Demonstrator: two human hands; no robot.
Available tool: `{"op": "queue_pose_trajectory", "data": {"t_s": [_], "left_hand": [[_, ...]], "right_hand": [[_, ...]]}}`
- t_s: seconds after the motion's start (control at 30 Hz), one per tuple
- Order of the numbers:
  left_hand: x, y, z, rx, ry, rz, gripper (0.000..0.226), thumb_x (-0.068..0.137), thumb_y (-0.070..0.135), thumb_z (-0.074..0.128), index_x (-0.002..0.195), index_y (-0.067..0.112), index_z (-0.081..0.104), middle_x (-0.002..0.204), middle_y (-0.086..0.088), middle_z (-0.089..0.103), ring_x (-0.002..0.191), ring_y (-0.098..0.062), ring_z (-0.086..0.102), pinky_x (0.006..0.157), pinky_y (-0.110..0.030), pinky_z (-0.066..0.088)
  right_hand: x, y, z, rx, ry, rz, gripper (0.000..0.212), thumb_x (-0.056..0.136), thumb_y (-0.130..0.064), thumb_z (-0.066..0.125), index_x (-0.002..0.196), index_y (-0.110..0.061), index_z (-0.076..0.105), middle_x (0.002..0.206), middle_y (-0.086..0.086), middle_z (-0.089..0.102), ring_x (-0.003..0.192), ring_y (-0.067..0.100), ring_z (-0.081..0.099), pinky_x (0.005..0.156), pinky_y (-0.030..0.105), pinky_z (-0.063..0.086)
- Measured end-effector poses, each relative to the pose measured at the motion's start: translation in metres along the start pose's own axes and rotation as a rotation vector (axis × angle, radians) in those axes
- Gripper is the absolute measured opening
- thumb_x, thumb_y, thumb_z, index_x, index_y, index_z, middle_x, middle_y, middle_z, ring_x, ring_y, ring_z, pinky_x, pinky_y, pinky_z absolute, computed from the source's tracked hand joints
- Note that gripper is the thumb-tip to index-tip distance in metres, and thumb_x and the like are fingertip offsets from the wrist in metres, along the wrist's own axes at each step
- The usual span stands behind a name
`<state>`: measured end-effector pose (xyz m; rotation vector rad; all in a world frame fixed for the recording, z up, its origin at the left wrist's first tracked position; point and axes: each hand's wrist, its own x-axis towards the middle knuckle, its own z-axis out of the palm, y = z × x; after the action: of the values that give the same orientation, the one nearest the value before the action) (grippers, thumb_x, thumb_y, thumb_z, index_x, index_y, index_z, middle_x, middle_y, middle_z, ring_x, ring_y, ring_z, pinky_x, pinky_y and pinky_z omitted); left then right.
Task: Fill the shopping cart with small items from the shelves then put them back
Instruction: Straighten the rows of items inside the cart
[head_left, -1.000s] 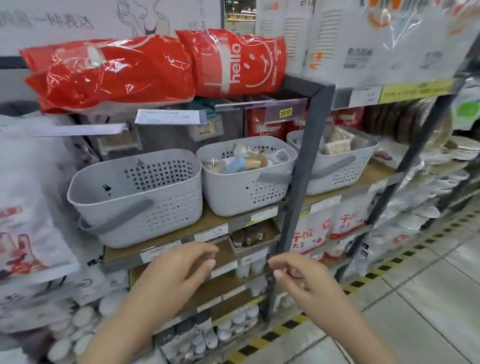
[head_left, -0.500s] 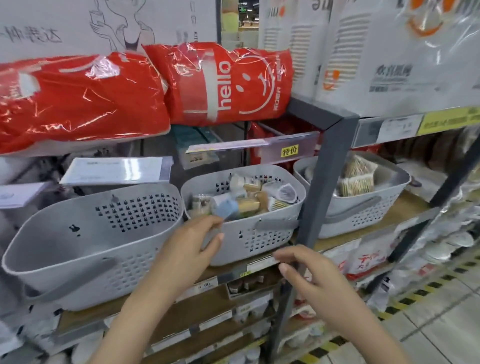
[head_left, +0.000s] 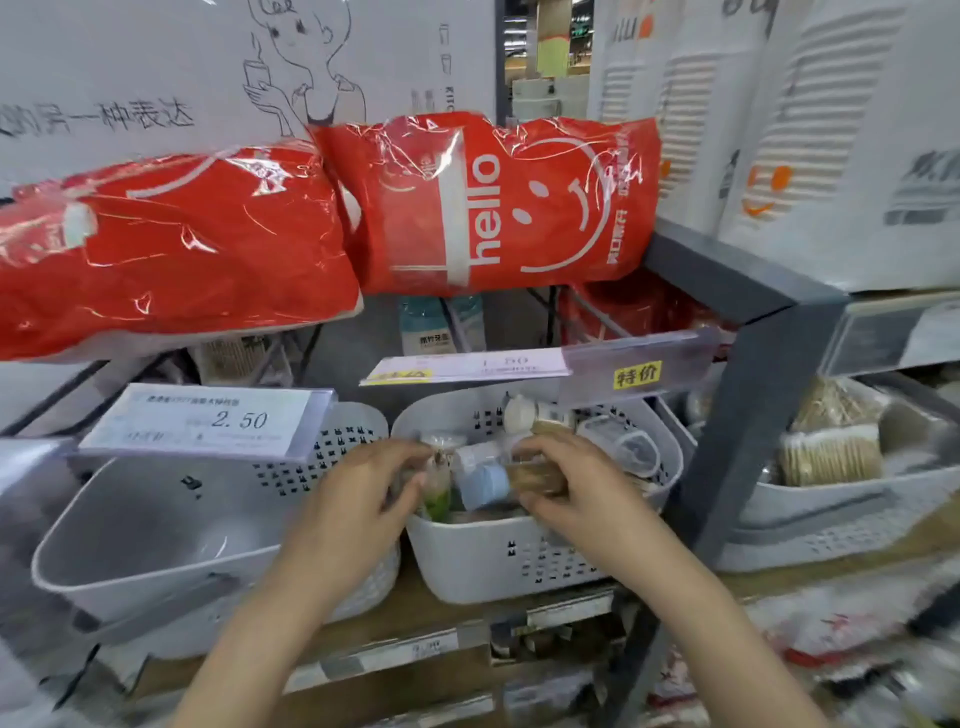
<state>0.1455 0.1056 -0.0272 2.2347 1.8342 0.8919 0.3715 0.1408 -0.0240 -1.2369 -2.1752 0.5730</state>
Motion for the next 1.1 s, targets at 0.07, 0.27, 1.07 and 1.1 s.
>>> {"op": "queue_pose_trajectory", "data": {"t_s": [0.07,0.27,1.07,1.1], "left_hand": [[-0.001,-0.004,0.002,0.028,0.012,-0.008,0.025,0.089,0.018,0.062,0.114,0.022,0.066,0.108,0.012,0.064,0.099,-0.009,0.058,0.080,-0.023,0.042],[0.000,-0.011,0.006,0.064,0.020,-0.001,0.024,0.087,0.020,0.065,0.111,0.022,0.067,0.102,0.011,0.065,0.094,-0.008,0.059,0.077,-0.024,0.044],[0.036,0.029,0.023,0.049,-0.525,0.006,0.020,0.096,0.033,0.053,0.101,0.026,0.070,0.097,0.010,0.069,0.085,0.000,0.058,0.074,-0.019,0.044],[0.038,0.029,0.023,0.077,-0.599,-0.020,0.024,0.097,0.035,0.049,0.099,0.024,0.070,0.096,0.008,0.069,0.085,-0.004,0.058,0.074,-0.021,0.043]], "right_hand": [[0.013,0.002,0.002,-0.046,-0.089,0.018,0.037,0.081,-0.022,0.070,0.116,-0.028,0.060,0.111,-0.011,0.057,0.108,0.011,0.050,0.093,0.028,0.043],[0.026,0.008,0.002,-0.165,-0.122,0.004,0.040,0.077,-0.034,0.073,0.115,-0.034,0.062,0.111,-0.009,0.063,0.106,0.014,0.052,0.090,0.029,0.040],[-0.007,0.037,-0.002,0.307,0.367,0.069,0.032,0.096,-0.022,0.048,0.123,-0.037,0.038,0.126,-0.011,0.052,0.120,0.005,0.044,0.098,0.024,0.037],[-0.007,0.038,-0.002,0.308,0.363,0.070,0.032,0.096,-0.022,0.048,0.124,-0.037,0.038,0.126,-0.011,0.051,0.121,0.006,0.044,0.100,0.026,0.037]]}}
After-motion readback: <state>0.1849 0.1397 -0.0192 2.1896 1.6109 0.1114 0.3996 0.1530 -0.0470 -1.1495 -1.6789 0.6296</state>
